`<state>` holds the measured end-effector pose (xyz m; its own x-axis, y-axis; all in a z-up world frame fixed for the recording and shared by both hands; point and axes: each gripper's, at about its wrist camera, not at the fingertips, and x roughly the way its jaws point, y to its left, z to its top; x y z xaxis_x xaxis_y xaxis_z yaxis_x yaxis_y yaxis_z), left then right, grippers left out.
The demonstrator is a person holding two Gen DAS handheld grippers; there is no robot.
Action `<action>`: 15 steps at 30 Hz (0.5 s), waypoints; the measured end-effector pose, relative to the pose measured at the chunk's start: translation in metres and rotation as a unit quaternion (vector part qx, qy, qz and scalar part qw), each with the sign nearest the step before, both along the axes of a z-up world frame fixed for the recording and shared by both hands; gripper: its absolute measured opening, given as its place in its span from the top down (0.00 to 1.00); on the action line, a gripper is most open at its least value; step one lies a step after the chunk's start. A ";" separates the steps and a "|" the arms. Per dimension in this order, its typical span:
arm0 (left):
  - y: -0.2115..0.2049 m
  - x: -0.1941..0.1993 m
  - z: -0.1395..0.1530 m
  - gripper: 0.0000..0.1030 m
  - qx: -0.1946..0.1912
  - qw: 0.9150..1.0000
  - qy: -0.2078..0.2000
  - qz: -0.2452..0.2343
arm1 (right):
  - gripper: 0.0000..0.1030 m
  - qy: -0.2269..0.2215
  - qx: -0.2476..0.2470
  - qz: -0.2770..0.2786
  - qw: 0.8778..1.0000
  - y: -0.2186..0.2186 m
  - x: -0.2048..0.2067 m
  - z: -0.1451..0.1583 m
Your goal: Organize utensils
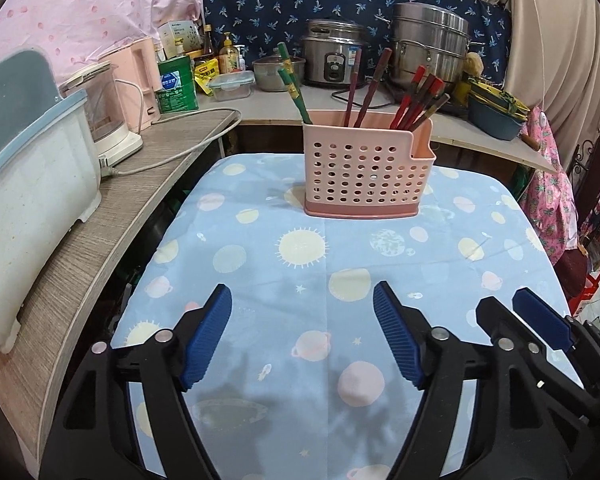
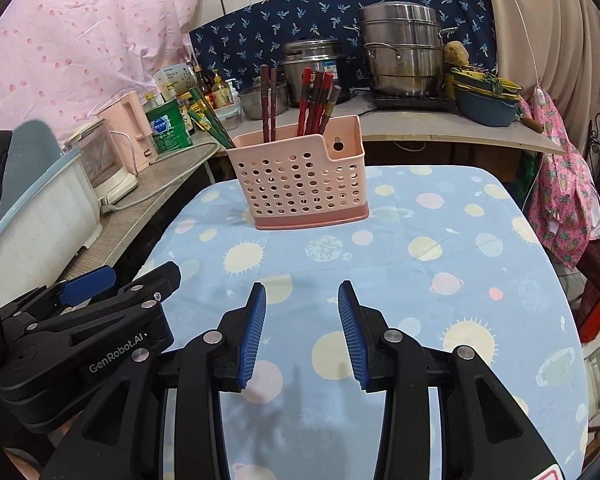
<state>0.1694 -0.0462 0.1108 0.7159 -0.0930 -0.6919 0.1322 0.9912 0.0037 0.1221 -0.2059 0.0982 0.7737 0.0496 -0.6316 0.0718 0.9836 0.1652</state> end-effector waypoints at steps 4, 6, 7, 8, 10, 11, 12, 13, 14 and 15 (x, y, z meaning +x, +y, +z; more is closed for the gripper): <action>0.003 -0.002 -0.001 0.22 0.005 1.000 -0.004 0.008 | 0.58 0.002 -0.004 -0.007 1.000 -0.002 -0.002 -0.003; 0.004 -0.003 -0.002 0.19 0.007 1.000 -0.003 0.009 | 0.56 0.005 -0.004 -0.010 1.000 -0.003 -0.001 -0.004; 0.004 -0.004 -0.003 0.18 0.009 1.000 -0.002 0.009 | 0.54 0.005 -0.004 -0.012 1.000 -0.004 -0.002 -0.005; 0.004 -0.004 -0.003 0.16 0.011 1.000 -0.002 0.010 | 0.54 0.006 -0.005 -0.014 1.000 -0.005 -0.002 -0.005; 0.005 -0.005 -0.003 0.14 0.015 1.000 -0.004 0.011 | 0.52 0.006 -0.008 -0.015 1.000 -0.005 -0.004 -0.006; 0.005 -0.006 -0.003 0.13 0.017 1.000 -0.005 0.012 | 0.52 0.006 -0.010 -0.017 1.000 -0.005 -0.005 -0.006; 0.006 -0.006 -0.003 0.13 0.019 1.000 -0.005 0.012 | 0.50 0.007 -0.013 -0.018 1.000 -0.005 -0.005 -0.006; 0.006 -0.006 -0.003 0.12 0.019 1.000 -0.004 0.012 | 0.49 0.006 -0.015 -0.020 1.000 -0.005 -0.006 -0.006; 0.006 -0.006 -0.004 0.12 0.019 1.000 -0.004 0.011 | 0.49 0.005 -0.017 -0.021 1.000 -0.006 -0.007 -0.006; 0.006 -0.006 -0.004 0.11 0.020 1.000 -0.003 0.011 | 0.48 0.005 -0.019 -0.022 1.000 -0.006 -0.007 -0.006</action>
